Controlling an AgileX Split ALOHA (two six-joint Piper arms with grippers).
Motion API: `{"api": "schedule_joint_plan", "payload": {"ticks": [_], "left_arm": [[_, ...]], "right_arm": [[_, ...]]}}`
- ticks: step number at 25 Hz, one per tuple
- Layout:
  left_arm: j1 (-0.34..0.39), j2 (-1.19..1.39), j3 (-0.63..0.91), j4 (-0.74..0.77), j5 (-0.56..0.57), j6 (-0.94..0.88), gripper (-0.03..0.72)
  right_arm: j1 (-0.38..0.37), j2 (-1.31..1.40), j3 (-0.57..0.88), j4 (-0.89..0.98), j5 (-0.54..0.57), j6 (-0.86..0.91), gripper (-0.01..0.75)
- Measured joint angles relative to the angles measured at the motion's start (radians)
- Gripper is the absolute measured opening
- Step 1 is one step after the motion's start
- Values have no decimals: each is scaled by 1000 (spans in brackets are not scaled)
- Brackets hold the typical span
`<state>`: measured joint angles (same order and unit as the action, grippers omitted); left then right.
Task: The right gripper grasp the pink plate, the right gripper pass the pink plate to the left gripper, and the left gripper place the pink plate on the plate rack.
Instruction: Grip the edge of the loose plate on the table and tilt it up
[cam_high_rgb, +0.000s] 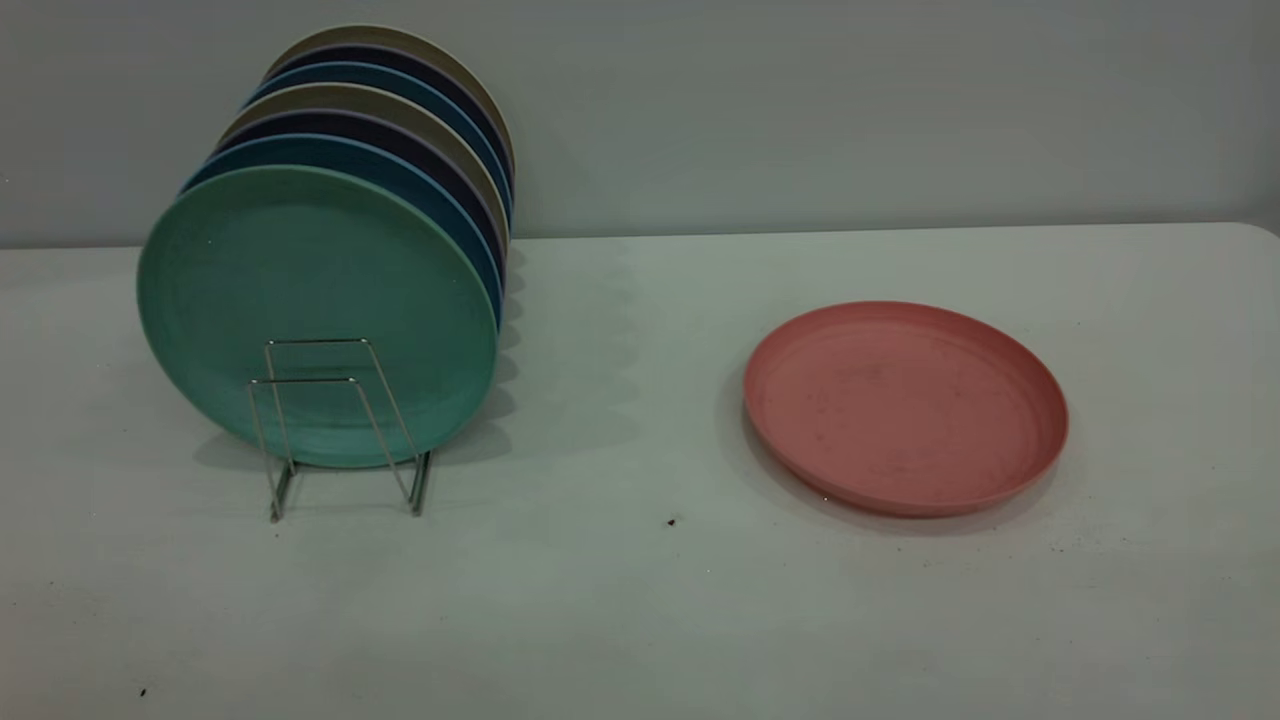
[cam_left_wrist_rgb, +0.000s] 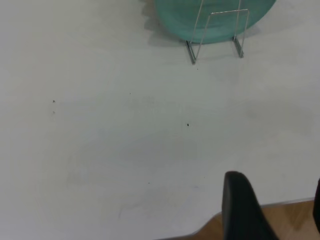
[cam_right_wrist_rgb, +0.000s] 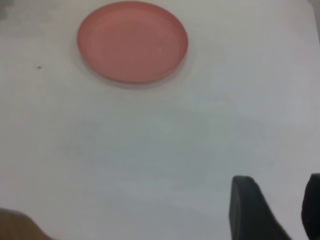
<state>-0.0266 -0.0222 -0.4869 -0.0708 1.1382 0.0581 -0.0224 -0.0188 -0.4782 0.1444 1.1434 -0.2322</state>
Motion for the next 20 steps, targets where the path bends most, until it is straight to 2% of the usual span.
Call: {"api": "schedule_joint_plan", "payload": {"ticks": [6, 9, 14, 20], "left_arm": [[0, 0, -2, -7, -13, -1, 374], [0, 3, -14, -27, -103, 1, 374], [0, 158, -19, -88, -217, 1, 374], [0, 470, -19, -216, -376, 119, 389]], "right_arm": [[0, 0, 0, 3, 0, 0, 275], [0, 0, -7, 5, -21, 1, 274], [0, 66, -18, 91, -197, -9, 278], [0, 347, -19, 386, -332, -181, 337]]}}
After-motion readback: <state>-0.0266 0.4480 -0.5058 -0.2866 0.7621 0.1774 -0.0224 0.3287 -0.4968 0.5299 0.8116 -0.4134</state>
